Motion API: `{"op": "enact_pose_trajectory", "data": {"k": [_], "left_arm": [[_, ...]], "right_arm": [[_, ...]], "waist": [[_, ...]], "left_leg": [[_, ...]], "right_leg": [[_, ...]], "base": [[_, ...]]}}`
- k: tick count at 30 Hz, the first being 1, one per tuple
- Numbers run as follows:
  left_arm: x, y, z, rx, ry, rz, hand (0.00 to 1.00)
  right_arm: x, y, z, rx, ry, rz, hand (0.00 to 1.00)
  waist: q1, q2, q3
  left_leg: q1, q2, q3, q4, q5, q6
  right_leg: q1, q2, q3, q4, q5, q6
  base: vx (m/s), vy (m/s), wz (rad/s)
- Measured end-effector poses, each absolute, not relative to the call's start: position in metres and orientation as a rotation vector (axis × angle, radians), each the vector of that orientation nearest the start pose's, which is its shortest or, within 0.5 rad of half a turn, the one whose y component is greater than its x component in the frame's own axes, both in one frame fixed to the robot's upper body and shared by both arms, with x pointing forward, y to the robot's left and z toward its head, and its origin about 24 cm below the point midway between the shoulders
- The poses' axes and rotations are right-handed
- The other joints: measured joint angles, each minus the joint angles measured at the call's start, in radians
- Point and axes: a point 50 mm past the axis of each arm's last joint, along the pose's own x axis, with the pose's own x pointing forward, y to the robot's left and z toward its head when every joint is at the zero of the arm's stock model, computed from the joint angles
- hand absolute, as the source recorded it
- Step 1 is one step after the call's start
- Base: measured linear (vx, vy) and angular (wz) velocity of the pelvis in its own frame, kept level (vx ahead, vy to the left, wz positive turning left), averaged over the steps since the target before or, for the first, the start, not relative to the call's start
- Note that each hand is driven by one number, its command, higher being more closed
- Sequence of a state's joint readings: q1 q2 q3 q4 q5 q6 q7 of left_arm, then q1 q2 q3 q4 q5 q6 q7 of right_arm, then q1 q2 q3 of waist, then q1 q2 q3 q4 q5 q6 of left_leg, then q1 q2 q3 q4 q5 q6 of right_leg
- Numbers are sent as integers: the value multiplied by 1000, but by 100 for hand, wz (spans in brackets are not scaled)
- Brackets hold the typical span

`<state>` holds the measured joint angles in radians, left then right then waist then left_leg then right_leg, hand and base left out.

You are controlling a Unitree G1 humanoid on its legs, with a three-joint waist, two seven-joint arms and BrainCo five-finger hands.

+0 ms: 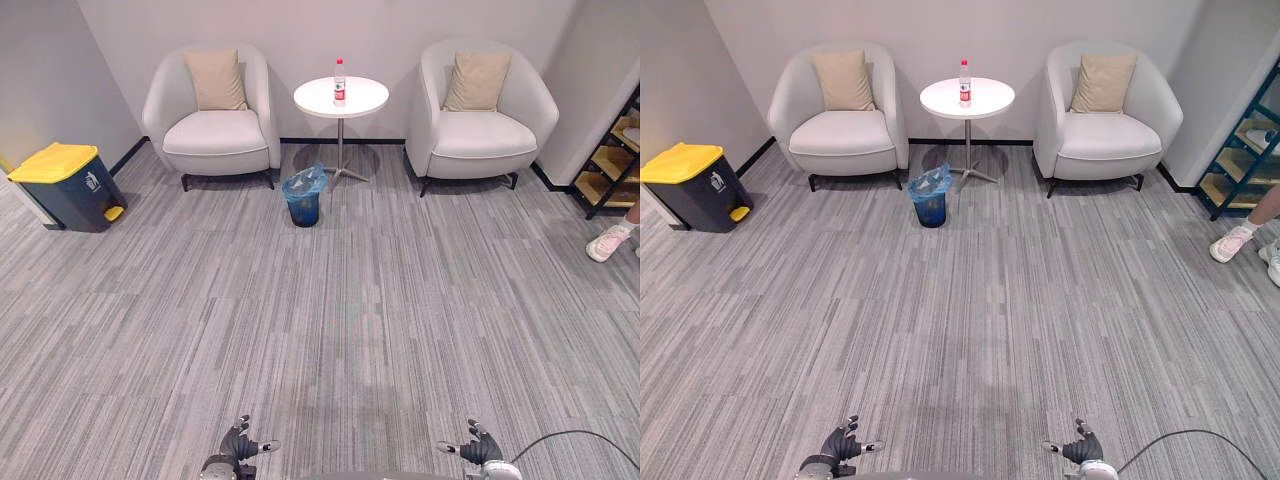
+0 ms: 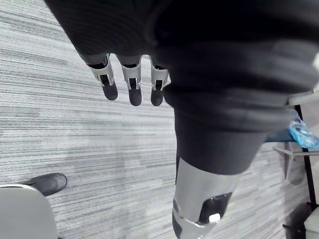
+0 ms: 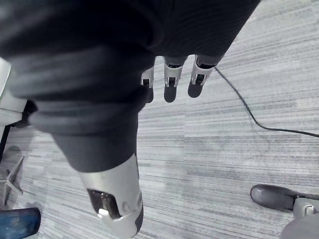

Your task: Gather rubbish on tea table into small bin, then transfer packed bag to large trash can.

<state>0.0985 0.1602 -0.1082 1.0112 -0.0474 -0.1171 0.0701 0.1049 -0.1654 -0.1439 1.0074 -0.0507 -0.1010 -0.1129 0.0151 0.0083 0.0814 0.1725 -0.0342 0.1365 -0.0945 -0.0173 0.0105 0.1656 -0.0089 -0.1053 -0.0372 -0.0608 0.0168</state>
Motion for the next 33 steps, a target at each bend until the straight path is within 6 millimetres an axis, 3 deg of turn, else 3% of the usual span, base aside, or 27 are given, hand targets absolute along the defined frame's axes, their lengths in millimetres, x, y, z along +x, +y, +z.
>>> {"op": "enact_pose_trajectory", "data": {"k": [8, 11, 13, 15, 16, 18, 19, 20, 22, 24, 25, 26, 27, 28, 29, 31, 32, 33], "left_arm": [[105, 202, -153, 182, 988, 90, 0], [109, 202, -151, 176, 968, 102, 0], [112, 201, -149, 167, 953, 105, 0], [112, 201, -149, 169, 954, 103, 0], [113, 201, -149, 172, 953, 101, 0], [120, 204, -147, 184, 936, 98, 0], [121, 204, -146, 186, 933, 99, 0], [123, 205, -146, 187, 928, 101, 0], [127, 205, -144, 184, 919, 105, 0], [136, 204, -141, 181, 894, 105, 0], [138, 204, -141, 182, 889, 104, 0], [142, 206, -139, 189, 880, 107, 0], [143, 207, -139, 192, 876, 108, 0], [143, 206, -139, 191, 878, 108, 0], [144, 203, -139, 183, 875, 104, 0], [151, 195, -138, 165, 856, 97, 0], [153, 191, -137, 145, 852, 98, 0], [153, 190, -137, 142, 850, 99, 0]], "right_arm": [[109, -240, -145, -199, 970, -315, 0], [121, -239, -141, -218, 942, -298, 0], [121, -238, -142, -223, 949, -295, 0], [119, -237, -143, -221, 961, -293, 0], [119, -237, -143, -219, 963, -293, 0], [118, -232, -145, -209, 973, -287, 0], [117, -231, -146, -206, 981, -285, 0], [116, -230, -147, -205, 991, -280, 0], [118, -230, -147, -208, 986, -276, 0], [122, -229, -146, -209, 977, -273, 0], [122, -229, -146, -209, 976, -272, 0], [122, -229, -146, -210, 976, -270, 0], [121, -230, -146, -212, 981, -273, 0], [120, -231, -146, -215, 985, -275, 0], [121, -233, -145, -220, 983, -277, 0], [124, -235, -144, -226, 974, -280, 0], [127, -237, -143, -232, 969, -280, 0], [127, -236, -143, -239, 970, -270, 0]], "waist": [[2, -1, 0], [3, 2, 0], [2, 1, 2], [1, 7, 6], [2, 7, 7], [-1, -5, 25], [-1, -6, 29], [2, -9, 33], [-3, -7, 35], [-14, 8, 55], [-21, 12, 58], [-31, 7, 58], [-34, -12, 56], [-37, -15, 55], [-40, -7, 48], [-50, 25, 58], [-51, 57, 75], [-50, 65, 77]], "left_leg": [[-25, 2, 46, 12, -26, 15], [-79, 4, 71, 93, -89, 21], [-99, -1, 83, 157, -135, 32], [-81, -4, 87, 185, -159, 40], [-69, -8, 86, 185, -160, 40], [-21, -27, 68, 181, -187, 61], [-9, -34, 63, 180, -193, 57], [11, -34, 53, 180, -206, 51], [27, -14, 39, 182, -225, 39], [47, 46, 24, 185, -244, 10], [50, 64, 17, 188, -251, -2], [55, 84, 2, 201, -266, -28], [73, 88, -6, 209, -284, -56], [81, 98, -13, 219, -294, -71], [78, 128, -29, 263, -299, -80], [-30, 188, -69, 528, -296, -95], [-118, 240, -84, 748, -248, -118], [-150, 267, -84, 848, -238, -122]], "right_leg": [[-44, 3, 54, 8, 0, 2], [-95, -5, 79, 61, -28, 23], [-162, -26, 78, 231, -118, 59], [-220, -43, 59, 412, -161, 95], [-245, -51, 47, 485, -167, 105], [-358, -120, -34, 776, -188, 99], [-378, -142, -53, 813, -204, 102], [-402, -168, -90, 837, -224, 93], [-443, -169, -129, 792, -239, 88], [-489, -121, -152, 642, -221, 68], [-497, -106, -152, 590, -199, 60], [-510, -91, -142, 482, -131, 56], [-505, -95, -130, 432, -24, 27], [-500, -94, -134, 444, 19, -5], [-497, -77, -151, 478, -22, -28], [-444, -33, -188, 447, -59, -70], [-368, 9, -211, 390, -71, -89], [-324, 28, -216, 359, -73, -98]], "base": [[7, -25, -21], [52, 24, -31], [116, 59, -6], [104, 67, -3], [120, 76, 7], [128, 45, 25], [201, 4, 26], [194, -10, 20], [255, -63, 21], [312, -143, 24], [338, -187, 36], [416, -243, 33], [436, -269, 30], [455, -311, 21], [538, -410, 23], [544, -410, 23], [367, -241, 19], [474, -272, 22]]}}
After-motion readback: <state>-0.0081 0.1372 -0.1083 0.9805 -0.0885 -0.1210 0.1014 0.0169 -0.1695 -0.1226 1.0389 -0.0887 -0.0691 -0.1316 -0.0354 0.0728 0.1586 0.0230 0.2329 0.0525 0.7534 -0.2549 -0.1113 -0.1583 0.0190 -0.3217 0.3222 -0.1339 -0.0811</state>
